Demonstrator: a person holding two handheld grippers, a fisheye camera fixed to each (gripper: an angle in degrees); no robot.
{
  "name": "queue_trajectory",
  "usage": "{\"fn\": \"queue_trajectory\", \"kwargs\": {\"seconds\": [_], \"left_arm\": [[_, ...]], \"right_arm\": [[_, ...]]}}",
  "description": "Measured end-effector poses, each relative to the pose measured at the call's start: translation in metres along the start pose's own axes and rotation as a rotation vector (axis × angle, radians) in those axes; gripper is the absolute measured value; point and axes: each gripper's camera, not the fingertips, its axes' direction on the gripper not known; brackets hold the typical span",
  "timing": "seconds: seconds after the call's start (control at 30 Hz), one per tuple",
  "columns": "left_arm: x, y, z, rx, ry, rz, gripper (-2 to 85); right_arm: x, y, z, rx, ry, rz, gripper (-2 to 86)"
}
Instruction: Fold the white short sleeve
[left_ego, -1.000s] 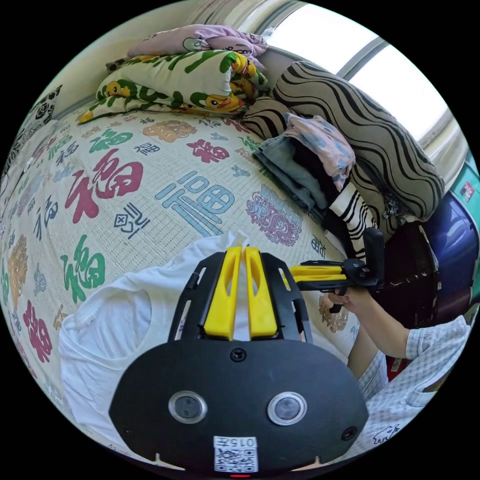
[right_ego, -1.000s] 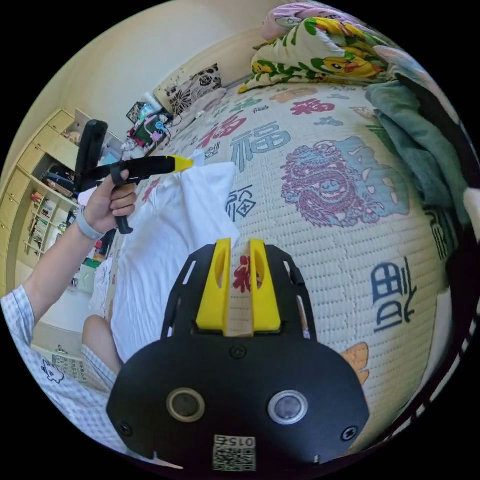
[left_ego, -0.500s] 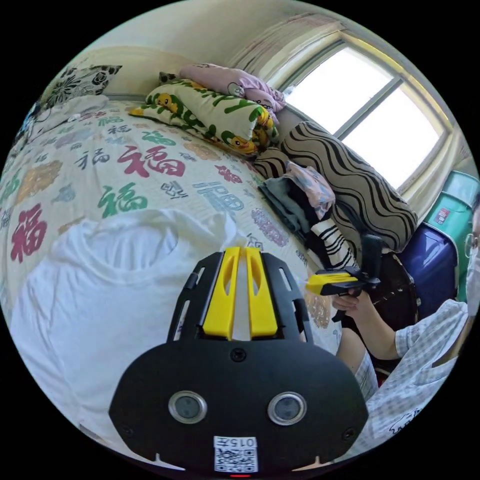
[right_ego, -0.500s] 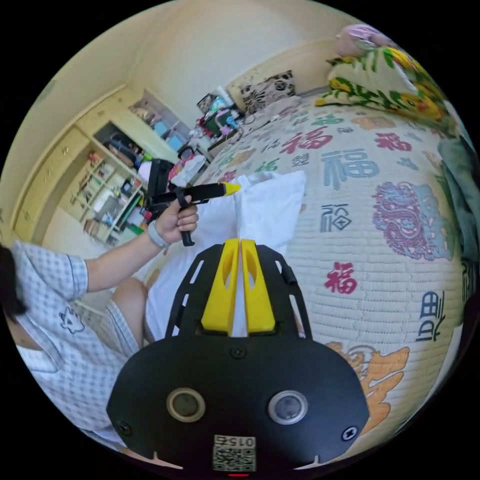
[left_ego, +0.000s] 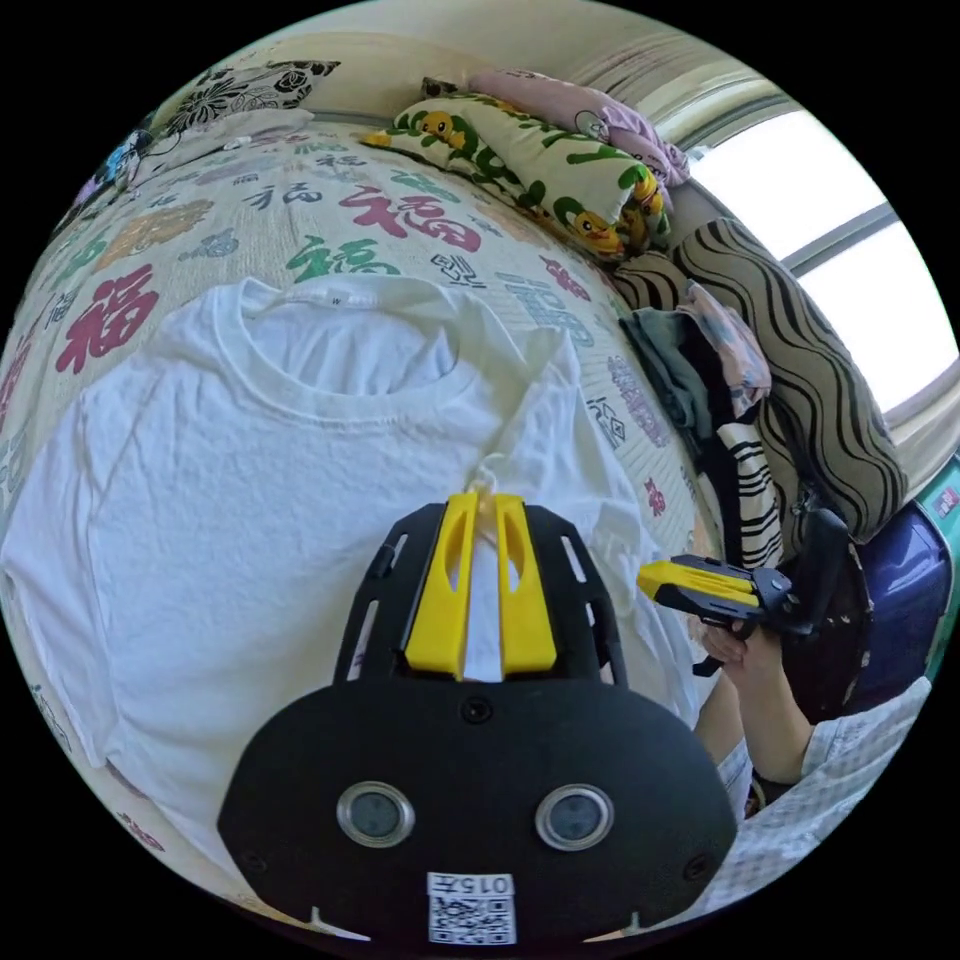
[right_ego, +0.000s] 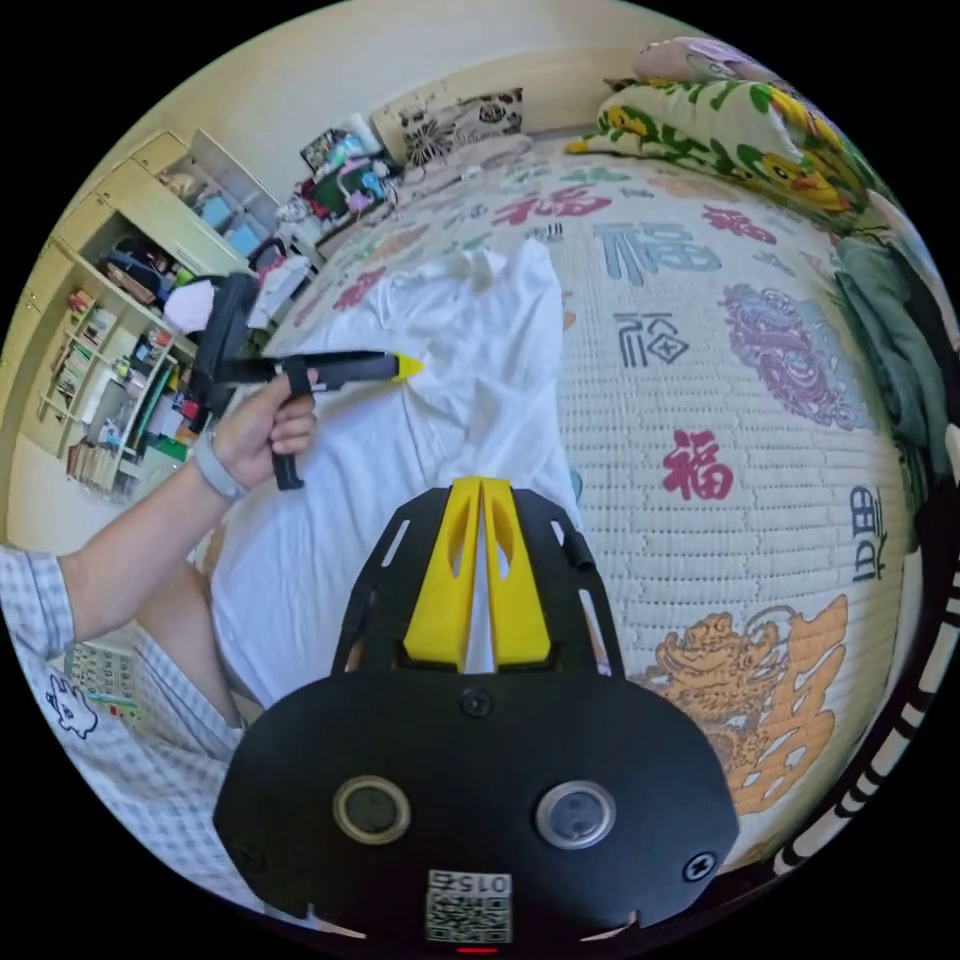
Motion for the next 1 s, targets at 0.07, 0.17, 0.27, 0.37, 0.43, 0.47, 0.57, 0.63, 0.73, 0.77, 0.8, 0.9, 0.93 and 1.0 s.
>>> {"fn": "queue_trajectory", "kwargs": {"seconds": [0.07, 0.17, 0.27, 0.37, 0.43, 0.47, 0.57, 0.63, 0.73, 0.77, 0.8, 0.9, 0.93, 1.0], "left_arm": [[0.003, -0.002, -0.017, 0.049, 0.016, 0.023, 1.3], [-0.005, 0.01, -0.057, 0.141, 0.073, 0.012, 0.3], [-0.024, 0.018, -0.079, 0.159, 0.105, -0.036, 0.0], [-0.042, 0.02, -0.079, 0.113, 0.166, -0.106, 0.1], [-0.047, 0.022, -0.078, 0.105, 0.177, -0.132, 0.2], [-0.049, 0.024, -0.079, 0.107, 0.183, -0.15, 0.2], [-0.051, 0.026, -0.084, 0.121, 0.198, -0.183, -0.2], [-0.051, 0.027, -0.091, 0.132, 0.209, -0.189, -0.4], [-0.046, 0.031, -0.114, 0.17, 0.212, -0.161, -0.2], [-0.044, 0.034, -0.121, 0.17, 0.229, -0.144, 0.0], [-0.044, 0.036, -0.123, 0.165, 0.24, -0.138, 0.2], [-0.042, 0.045, -0.121, 0.078, 0.189, -0.122, 2.5], [-0.043, 0.049, -0.119, 0.027, 0.149, -0.139, 4.8], [-0.044, 0.052, -0.127, 0.039, 0.214, -0.143, 7.6]], "right_arm": [[-0.011, 0.01, 0.009, -0.04, 0.084, -0.051, -0.8], [-0.014, 0.021, 0.007, -0.034, 0.082, -0.059, -0.4], [-0.021, 0.019, -0.005, 0.045, 0.063, -0.031, 1.8], [-0.044, 0.005, 0.001, 0.061, 0.065, -0.064, 8.0], [-0.053, -0.006, 0.019, 0.024, 0.085, -0.073, 8.7], [-0.056, -0.012, 0.033, -0.01, 0.104, -0.074, 8.2], [-0.063, -0.019, 0.046, -0.017, 0.228, -0.103, 4.3], [-0.061, -0.017, 0.037, -0.006, 0.215, -0.09, 1.7], [-0.056, 0.001, 0.011, 0.056, 0.183, -0.125, 0.9], [-0.054, 0.01, 0.004, 0.077, 0.161, -0.147, 1.0], [-0.053, 0.014, 0.003, 0.076, 0.15, -0.157, 1.3], [-0.047, 0.024, 0.021, -0.019, 0.144, -0.172, 4.5], [-0.038, 0.025, 0.03, -0.067, 0.144, -0.105, 6.0], [-0.021, 0.03, 0.026, -0.055, 0.062, -0.014, 6.6]]}}
